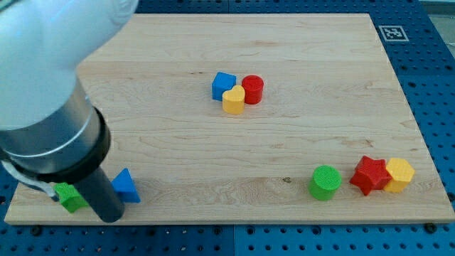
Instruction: Place the triangle closer to the cube
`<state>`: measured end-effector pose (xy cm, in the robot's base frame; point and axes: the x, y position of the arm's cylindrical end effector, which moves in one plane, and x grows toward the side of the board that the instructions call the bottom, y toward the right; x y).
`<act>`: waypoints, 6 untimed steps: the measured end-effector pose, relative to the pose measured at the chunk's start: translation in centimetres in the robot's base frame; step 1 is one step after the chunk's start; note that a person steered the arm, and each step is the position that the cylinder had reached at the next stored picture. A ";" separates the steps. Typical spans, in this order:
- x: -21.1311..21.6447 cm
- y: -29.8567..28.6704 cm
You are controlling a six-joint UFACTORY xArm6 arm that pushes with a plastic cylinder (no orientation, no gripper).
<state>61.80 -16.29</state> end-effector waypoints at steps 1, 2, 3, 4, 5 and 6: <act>0.0 -0.1; -1.3 0.0; -3.9 0.0; -4.8 0.4; -4.8 1.6; -4.7 3.1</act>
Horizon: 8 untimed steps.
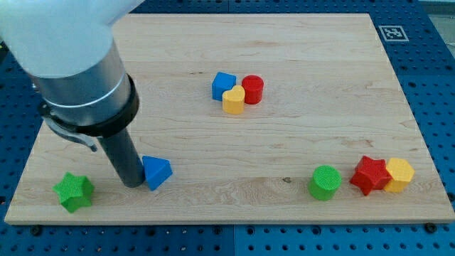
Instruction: Place the triangle closer to the cube
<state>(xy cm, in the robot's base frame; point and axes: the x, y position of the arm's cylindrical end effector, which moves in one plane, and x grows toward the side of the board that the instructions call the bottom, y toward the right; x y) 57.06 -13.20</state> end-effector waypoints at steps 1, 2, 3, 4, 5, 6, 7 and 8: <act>1.5 1.9; 2.6 3.6; 1.6 5.3; -0.3 6.5; -1.3 6.6; -2.4 5.9; -2.4 3.7; -3.2 3.1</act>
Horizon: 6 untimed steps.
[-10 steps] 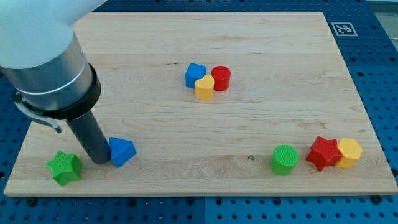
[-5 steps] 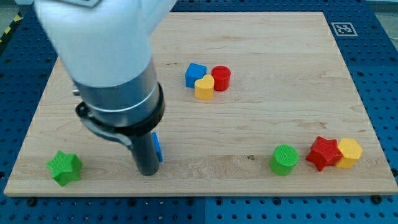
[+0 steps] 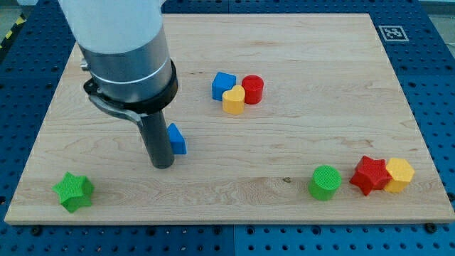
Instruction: Place the triangle closer to the cube
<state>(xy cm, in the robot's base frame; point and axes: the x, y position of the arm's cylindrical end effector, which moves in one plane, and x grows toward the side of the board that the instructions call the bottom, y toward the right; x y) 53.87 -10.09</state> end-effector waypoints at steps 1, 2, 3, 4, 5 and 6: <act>-1.5 0.1; -1.9 1.3; -2.1 3.4; -3.3 4.1; -4.8 4.1; -6.5 4.1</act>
<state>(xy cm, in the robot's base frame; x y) 47.33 -5.96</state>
